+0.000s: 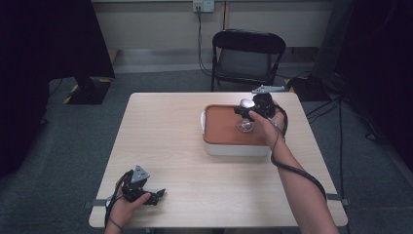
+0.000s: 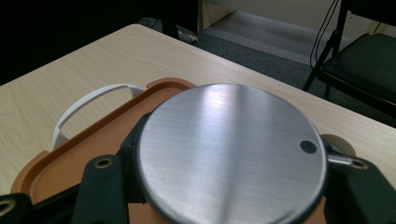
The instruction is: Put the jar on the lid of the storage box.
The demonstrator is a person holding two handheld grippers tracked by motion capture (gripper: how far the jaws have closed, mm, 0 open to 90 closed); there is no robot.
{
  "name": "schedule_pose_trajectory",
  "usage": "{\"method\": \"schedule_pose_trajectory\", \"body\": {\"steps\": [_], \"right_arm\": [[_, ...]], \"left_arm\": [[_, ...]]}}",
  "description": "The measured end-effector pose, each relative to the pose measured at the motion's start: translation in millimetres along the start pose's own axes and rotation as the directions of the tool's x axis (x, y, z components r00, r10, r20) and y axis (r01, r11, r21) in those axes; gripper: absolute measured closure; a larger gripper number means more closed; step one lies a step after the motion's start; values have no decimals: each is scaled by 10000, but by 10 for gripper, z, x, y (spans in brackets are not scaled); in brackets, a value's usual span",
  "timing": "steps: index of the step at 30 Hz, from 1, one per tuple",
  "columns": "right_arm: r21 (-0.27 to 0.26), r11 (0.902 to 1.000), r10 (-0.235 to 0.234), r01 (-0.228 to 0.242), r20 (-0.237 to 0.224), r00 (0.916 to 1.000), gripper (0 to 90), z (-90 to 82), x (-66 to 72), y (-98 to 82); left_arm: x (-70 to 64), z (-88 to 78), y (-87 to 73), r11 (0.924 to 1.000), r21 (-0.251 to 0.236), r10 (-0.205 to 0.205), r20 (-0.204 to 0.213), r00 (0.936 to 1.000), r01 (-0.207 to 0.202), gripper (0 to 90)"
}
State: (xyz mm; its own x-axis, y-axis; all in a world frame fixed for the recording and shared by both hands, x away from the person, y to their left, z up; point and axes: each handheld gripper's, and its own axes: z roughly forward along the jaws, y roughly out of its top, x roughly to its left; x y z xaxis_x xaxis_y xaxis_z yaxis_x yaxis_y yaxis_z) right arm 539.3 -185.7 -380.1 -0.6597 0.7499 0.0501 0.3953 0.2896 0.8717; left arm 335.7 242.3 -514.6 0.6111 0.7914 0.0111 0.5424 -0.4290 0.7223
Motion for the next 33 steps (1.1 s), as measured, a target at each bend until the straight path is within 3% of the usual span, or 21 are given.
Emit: {"method": "schedule_pose_trajectory", "body": {"steps": [15, 18, 20, 23, 33], "right_arm": [[250, 9997, -48, 45, 113, 9999, 361, -41, 17, -13], [279, 9996, -45, 42, 135, 9999, 315, -43, 22, -13], [284, 9995, 153, -157, 151, 9998, 204, -50, 13, -7], [302, 9994, 154, -160, 202, 9997, 131, -62, 7, -2], [207, 9993, 297, -305, 361, 9989, 25, -128, 12, -24]], "left_arm": [[0, 0, 0, 10000, 0, 0, 0, 10000, 0, 2], [0, 0, 0, 10000, -2, -2, 0, 10000, 2, 2], [0, 0, 0, 10000, -1, -4, 1, 10000, 4, 2], [0, 0, 0, 10000, 0, 0, 0, 10000, 0, 3], [0, 0, 0, 10000, 0, -2, 1, 10000, 2, 3]]}}
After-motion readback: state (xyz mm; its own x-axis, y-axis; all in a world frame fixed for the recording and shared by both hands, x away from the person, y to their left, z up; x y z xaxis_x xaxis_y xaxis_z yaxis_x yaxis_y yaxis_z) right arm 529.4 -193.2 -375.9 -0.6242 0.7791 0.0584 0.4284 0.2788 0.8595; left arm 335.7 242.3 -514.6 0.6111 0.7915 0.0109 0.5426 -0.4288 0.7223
